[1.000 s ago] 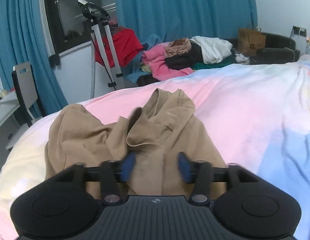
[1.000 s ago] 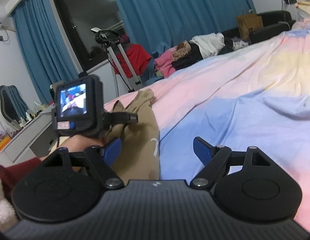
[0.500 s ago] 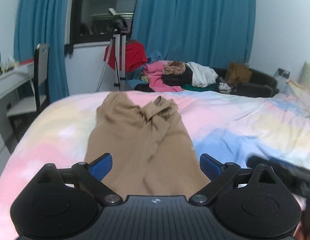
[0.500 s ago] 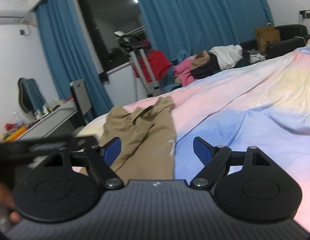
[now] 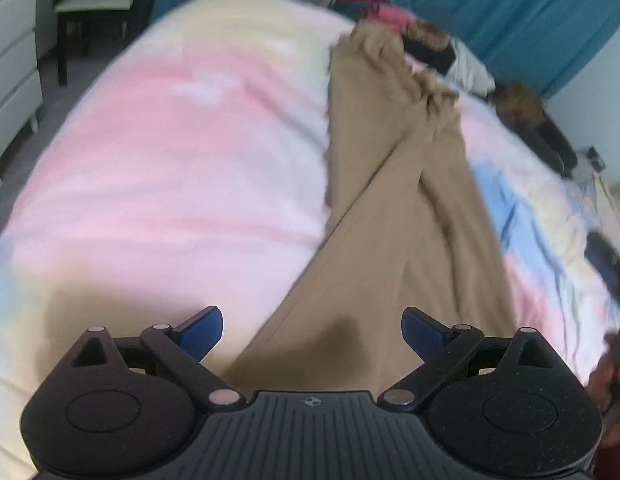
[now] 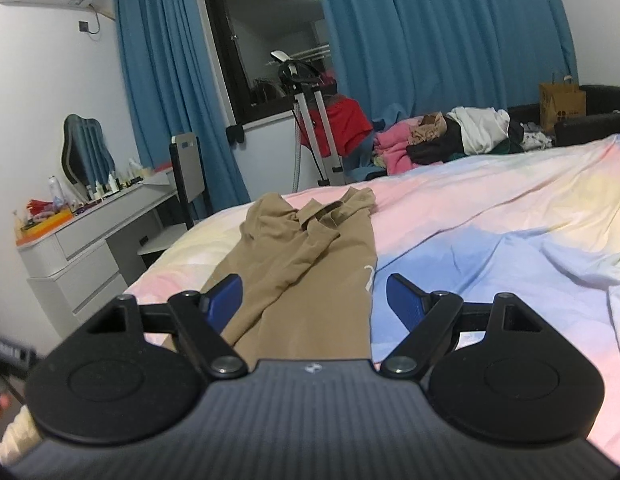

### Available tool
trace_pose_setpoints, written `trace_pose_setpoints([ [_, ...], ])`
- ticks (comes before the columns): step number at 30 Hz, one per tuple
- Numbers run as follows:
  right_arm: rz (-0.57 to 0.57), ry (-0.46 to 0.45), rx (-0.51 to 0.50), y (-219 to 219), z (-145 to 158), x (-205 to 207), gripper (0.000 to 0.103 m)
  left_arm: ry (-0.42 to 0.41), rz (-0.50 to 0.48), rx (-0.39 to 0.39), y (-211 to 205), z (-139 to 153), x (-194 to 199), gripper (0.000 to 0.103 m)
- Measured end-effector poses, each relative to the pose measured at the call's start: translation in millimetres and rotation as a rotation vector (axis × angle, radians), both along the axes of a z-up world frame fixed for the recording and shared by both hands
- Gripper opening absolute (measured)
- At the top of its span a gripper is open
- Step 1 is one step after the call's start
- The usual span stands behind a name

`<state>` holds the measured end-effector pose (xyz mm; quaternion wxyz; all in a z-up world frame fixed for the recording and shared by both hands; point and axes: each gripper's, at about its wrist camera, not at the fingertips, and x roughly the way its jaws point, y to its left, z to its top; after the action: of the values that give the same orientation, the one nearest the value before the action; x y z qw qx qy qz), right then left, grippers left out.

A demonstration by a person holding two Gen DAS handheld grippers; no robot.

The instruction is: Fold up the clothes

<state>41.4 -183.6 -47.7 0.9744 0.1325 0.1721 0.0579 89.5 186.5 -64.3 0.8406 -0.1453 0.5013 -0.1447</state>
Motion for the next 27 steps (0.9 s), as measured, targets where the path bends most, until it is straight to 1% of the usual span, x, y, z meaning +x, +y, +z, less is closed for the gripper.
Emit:
trace_pose_setpoints([
  [2,-0.001,0.009,-0.003,0,-3,2,0.081,0.011,-0.036,-0.048,6,-4,0,0.097],
  [4,-0.001,0.021,0.013,-2,-5,4,0.081,0.021,-0.072,-0.097,11,-8,0,0.093],
  [5,-0.001,0.027,0.022,-3,-5,5,0.081,0.026,-0.091,-0.122,14,-10,0,0.092],
  [8,0.000,0.046,0.050,-6,-8,7,0.081,0.025,-0.159,-0.065,4,-9,2,0.087],
  [10,0.000,0.058,0.068,-8,-10,9,0.081,0.022,-0.187,-0.015,-4,-6,2,0.076],
  [11,0.000,0.064,0.078,-9,-11,9,0.081,0.014,-0.197,0.004,-6,-4,1,0.074],
  [13,0.001,0.077,0.096,-11,-12,11,0.081,-0.030,-0.222,0.031,-13,5,-5,0.060],
  [14,0.001,0.083,0.106,-12,-13,12,0.081,-0.053,-0.236,0.055,-18,8,-10,0.057],
  [15,0.001,0.089,0.115,-13,-14,13,0.081,-0.076,-0.249,0.079,-24,11,-14,0.049],
  [16,0.002,0.092,0.120,-14,-14,13,0.081,-0.098,-0.263,0.103,-30,14,-19,0.038],
  [17,0.003,0.094,0.123,-14,-14,13,0.081,-0.104,-0.275,0.127,-34,17,-21,0.032],
  [19,0.006,0.097,0.130,-14,-14,13,0.081,-0.109,-0.305,0.174,-42,23,-25,0.009],
  [20,0.007,0.099,0.134,-14,-14,13,0.081,-0.111,-0.317,0.198,-46,27,-28,0.007],
  [23,0.010,0.101,0.144,-15,-14,13,0.081,-0.123,-0.354,0.245,-58,40,-38,0.005],
  [27,0.008,0.102,0.151,-15,-14,14,0.081,-0.181,-0.415,0.265,-94,52,-51,0.004],
])
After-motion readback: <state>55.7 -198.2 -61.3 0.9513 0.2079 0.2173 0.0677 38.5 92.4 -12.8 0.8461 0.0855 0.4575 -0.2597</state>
